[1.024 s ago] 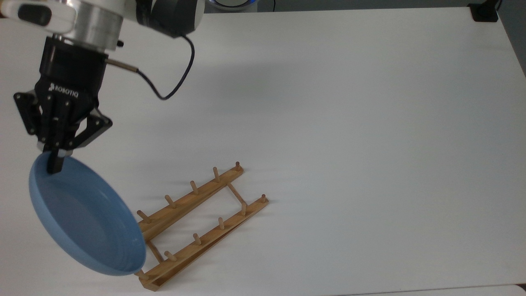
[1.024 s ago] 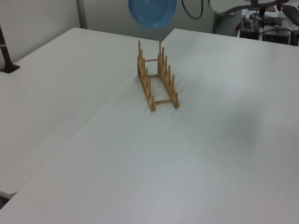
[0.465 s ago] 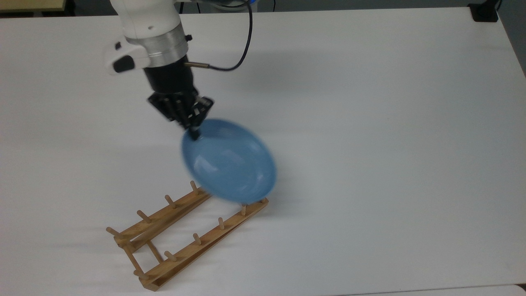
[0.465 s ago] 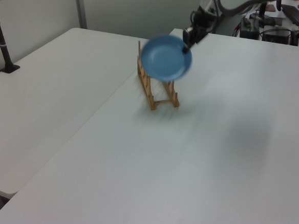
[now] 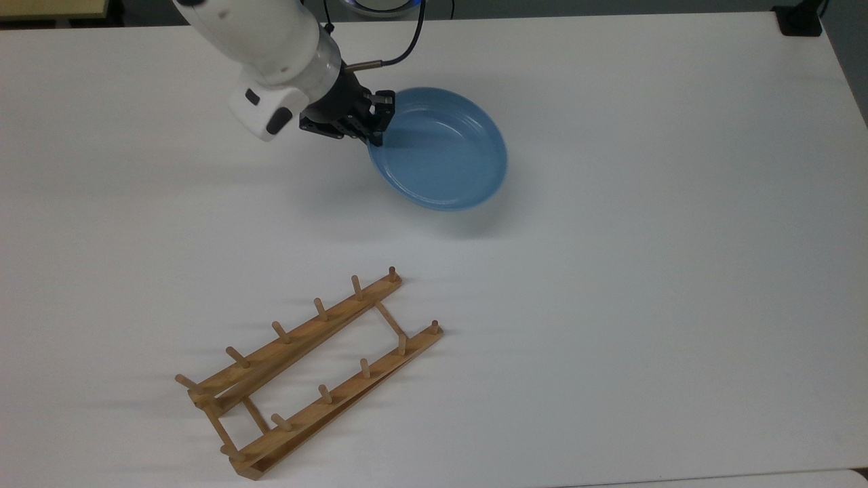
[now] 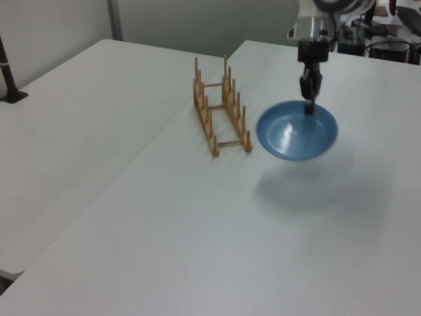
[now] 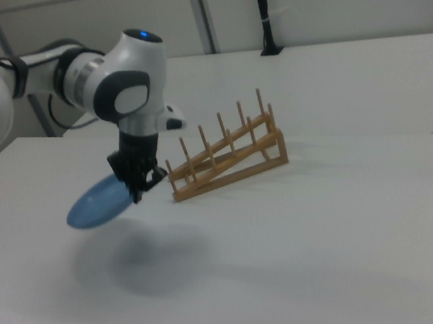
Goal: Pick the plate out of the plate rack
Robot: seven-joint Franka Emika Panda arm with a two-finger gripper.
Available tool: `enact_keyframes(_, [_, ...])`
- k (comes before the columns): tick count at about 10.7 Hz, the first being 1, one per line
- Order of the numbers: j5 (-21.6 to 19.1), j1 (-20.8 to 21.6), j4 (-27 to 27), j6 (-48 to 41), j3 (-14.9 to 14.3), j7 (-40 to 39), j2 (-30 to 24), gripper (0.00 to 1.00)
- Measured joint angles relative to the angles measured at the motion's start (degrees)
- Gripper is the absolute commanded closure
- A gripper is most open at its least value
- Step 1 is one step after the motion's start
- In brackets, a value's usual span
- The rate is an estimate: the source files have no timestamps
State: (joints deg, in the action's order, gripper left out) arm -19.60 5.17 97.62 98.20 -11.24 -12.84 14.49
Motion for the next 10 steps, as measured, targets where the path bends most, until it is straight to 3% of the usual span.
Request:
enact_keyframes(2, [5.0,-0.9,2.9,-0.1,-0.1,-3.8,2.0,1.00])
enact_keyframes(4, [6.9,-3.6,3.3,2.5,-0.4,-5.3,5.3,1.00])
enact_keyframes(5, [7.1,-5.2,3.3,5.0,-0.6,-6.4,6.9,0.91])
enact_keyframes(6, [7.1,-6.4,3.4,6.9,-0.7,-7.9,8.1,0.73])
enact_keyframes(8, [8.9,-7.2,3.4,8.6,-0.7,-8.9,9.4,0.54])
enact_keyframes(10, [12.4,-7.2,3.8,9.8,-0.8,-8.8,10.4,0.00])
